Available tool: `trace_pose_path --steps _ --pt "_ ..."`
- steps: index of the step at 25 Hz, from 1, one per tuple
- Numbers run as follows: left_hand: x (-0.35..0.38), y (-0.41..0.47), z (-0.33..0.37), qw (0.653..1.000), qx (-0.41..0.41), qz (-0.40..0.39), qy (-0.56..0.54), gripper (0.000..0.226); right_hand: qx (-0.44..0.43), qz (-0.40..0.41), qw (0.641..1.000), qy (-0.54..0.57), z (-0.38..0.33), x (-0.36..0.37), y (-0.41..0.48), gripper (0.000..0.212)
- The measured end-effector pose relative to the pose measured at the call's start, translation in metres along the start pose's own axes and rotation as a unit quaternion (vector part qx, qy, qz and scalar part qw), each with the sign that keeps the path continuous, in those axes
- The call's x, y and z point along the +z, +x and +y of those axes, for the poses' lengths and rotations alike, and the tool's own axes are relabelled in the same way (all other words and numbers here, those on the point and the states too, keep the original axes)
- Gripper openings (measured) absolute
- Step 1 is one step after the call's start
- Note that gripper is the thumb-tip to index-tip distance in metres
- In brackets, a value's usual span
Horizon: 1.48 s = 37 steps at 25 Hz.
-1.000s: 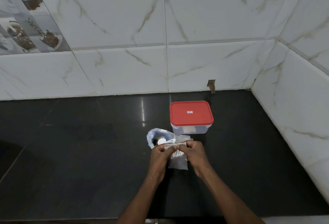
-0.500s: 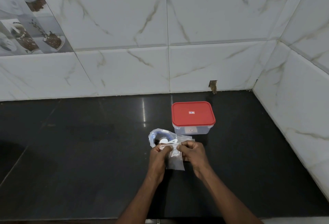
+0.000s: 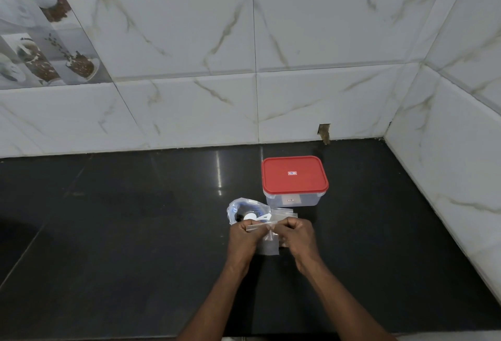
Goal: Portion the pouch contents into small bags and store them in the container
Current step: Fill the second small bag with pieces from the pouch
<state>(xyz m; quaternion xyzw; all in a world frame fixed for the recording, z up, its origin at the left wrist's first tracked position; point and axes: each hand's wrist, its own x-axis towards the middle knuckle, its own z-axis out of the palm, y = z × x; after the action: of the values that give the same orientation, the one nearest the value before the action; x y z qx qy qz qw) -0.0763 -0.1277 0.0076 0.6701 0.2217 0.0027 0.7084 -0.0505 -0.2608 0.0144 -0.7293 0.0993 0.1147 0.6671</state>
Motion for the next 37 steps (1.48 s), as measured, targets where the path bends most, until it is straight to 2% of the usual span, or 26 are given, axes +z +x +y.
trace_pose_path --steps 10,12,14,16,18,21,24,27,29,31,33,35,37 --pt "0.005 0.002 0.007 0.999 0.008 -0.006 -0.044 0.006 -0.040 -0.032 0.997 0.064 -0.007 -0.026 -0.001 0.012" --pt "0.010 0.005 0.007 0.998 -0.012 -0.026 -0.049 0.007 -0.053 -0.049 0.996 0.054 -0.002 -0.032 -0.003 0.016" --pt "0.015 0.005 0.003 0.999 -0.016 -0.036 -0.022 0.014 -0.054 -0.022 0.998 0.017 0.005 -0.036 -0.003 0.014" --pt "0.022 0.004 -0.002 0.999 0.018 -0.009 0.050 0.017 -0.049 0.007 0.999 0.008 0.013 -0.038 -0.002 0.012" --pt "0.030 0.002 -0.002 0.995 0.041 0.021 0.086 0.011 -0.042 0.013 0.999 0.029 0.020 -0.041 -0.002 0.011" --pt "0.033 0.002 0.002 0.995 0.047 0.060 0.062 0.004 -0.025 0.034 0.998 0.046 0.030 -0.048 0.004 0.011" --pt "0.015 0.008 0.001 0.986 0.064 0.146 0.048 0.005 0.003 0.049 0.998 0.036 0.040 -0.045 0.019 0.012" --pt "-0.013 0.011 -0.003 0.970 0.048 0.236 0.031 0.007 -0.010 0.058 0.998 -0.027 0.048 -0.035 0.033 0.013" --pt "-0.027 0.006 -0.008 0.965 0.007 0.262 0.020 0.008 -0.054 0.106 0.977 -0.175 0.050 -0.031 0.038 0.003" --pt "-0.037 0.004 -0.014 0.966 -0.025 0.257 0.009 0.011 -0.075 0.123 0.946 -0.289 0.052 -0.029 0.034 0.029" --pt "-0.038 0.004 -0.017 0.967 -0.039 0.253 0.005 0.013 -0.086 0.146 0.935 -0.313 0.056 -0.025 0.019 0.048" --pt "-0.038 0.010 -0.018 0.968 -0.041 0.247 0.007 0.012 -0.168 0.171 0.914 -0.326 0.060 -0.021 0.001 0.044" --pt "-0.036 0.018 -0.013 0.971 -0.039 0.236 0.024 0.021 -0.246 0.129 0.900 -0.335 0.052 -0.012 -0.005 0.034"
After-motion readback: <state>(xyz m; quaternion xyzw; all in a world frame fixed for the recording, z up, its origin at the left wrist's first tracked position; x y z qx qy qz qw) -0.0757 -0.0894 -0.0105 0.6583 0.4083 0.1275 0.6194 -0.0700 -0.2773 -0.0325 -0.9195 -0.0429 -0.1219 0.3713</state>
